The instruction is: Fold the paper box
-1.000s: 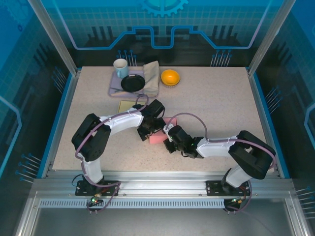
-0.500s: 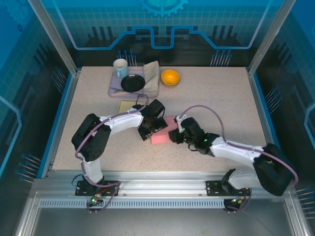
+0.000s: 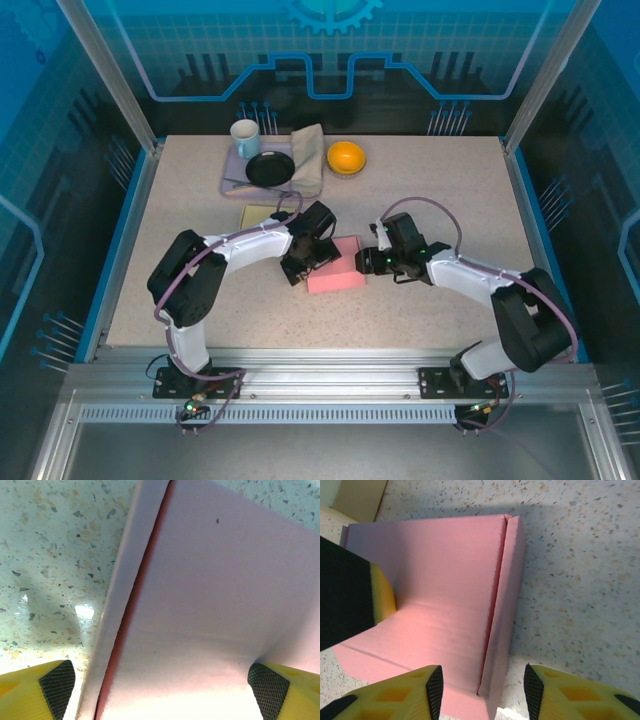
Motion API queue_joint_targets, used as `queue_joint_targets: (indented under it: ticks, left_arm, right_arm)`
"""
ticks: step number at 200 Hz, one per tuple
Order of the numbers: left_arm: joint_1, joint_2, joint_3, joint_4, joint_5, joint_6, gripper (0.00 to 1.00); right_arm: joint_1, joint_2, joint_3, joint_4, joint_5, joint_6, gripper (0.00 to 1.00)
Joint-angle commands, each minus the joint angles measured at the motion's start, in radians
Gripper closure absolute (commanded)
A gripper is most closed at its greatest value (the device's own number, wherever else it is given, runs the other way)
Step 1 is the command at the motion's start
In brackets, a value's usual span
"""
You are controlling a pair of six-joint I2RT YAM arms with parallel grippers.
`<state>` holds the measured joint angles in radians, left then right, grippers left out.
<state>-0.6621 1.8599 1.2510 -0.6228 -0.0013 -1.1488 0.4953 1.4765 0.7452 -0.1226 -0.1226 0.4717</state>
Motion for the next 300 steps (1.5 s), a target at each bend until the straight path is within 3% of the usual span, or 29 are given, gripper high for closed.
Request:
queue_joint_targets:
  ticks: [1, 28, 52, 100, 150, 195, 233, 261, 300]
  left_arm:
    - [-0.008, 0.067, -0.001, -0.111, -0.005, 0.037, 0.05]
    - [-0.007, 0.081, 0.035, -0.126, -0.006, 0.050, 0.05]
    - [-0.007, 0.080, 0.041, -0.131, 0.020, 0.027, 0.04]
    - [-0.008, 0.031, 0.032, -0.177, 0.027, -0.001, 0.01]
    - [-0.013, -0.037, -0.106, 0.006, 0.159, -0.098, 0.01]
    - [-0.018, -0.062, -0.119, 0.030, 0.149, -0.144, 0.01]
    - [-0.016, -0.118, -0.099, -0.088, 0.076, -0.125, 0.01]
    - [-0.027, -0.191, -0.185, 0.013, 0.116, -0.165, 0.01]
    - [-0.058, -0.244, -0.229, 0.082, 0.068, -0.189, 0.01]
  right_arm:
    - [0.000, 0.064, 0.046, -0.011, -0.018, 0.012, 0.52]
    - [0.010, 0.107, 0.048, 0.006, -0.001, 0.025, 0.53]
    - [0.034, 0.115, 0.048, 0.005, 0.008, 0.058, 0.61]
    - [0.078, 0.080, 0.013, -0.015, 0.109, 0.153, 0.67]
    - [0.100, 0.036, -0.004, -0.040, 0.129, 0.185, 0.68]
    - [0.116, 0.022, -0.001, -0.059, 0.146, 0.209, 0.68]
    - [0.123, 0.003, -0.008, -0.073, 0.172, 0.239, 0.68]
    - [0.124, -0.016, -0.015, -0.073, 0.174, 0.250, 0.68]
    - [0.127, -0.020, -0.013, -0.081, 0.179, 0.250, 0.68]
